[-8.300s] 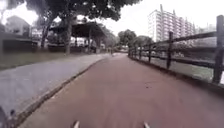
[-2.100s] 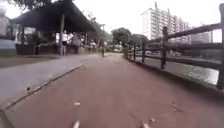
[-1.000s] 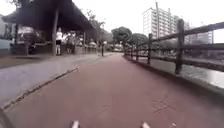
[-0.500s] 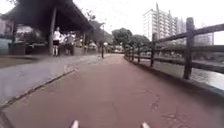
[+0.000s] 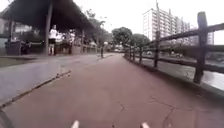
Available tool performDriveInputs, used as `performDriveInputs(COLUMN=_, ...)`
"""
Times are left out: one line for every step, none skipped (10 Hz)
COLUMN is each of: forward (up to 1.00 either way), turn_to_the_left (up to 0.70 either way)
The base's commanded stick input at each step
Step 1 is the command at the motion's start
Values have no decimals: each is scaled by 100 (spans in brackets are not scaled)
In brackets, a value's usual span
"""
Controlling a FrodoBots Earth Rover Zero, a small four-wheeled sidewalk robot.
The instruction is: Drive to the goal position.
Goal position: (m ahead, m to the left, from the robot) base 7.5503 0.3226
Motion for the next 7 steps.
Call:
performDriveInputs(forward=70, turn_to_the_left=0)
performDriveInputs(forward=70, turn_to_the_left=0)
performDriveInputs(forward=70, turn_to_the_left=0)
performDriveInputs(forward=70, turn_to_the_left=0)
performDriveInputs(forward=70, turn_to_the_left=0)
performDriveInputs(forward=70, turn_to_the_left=0)
performDriveInputs(forward=70, turn_to_the_left=0)
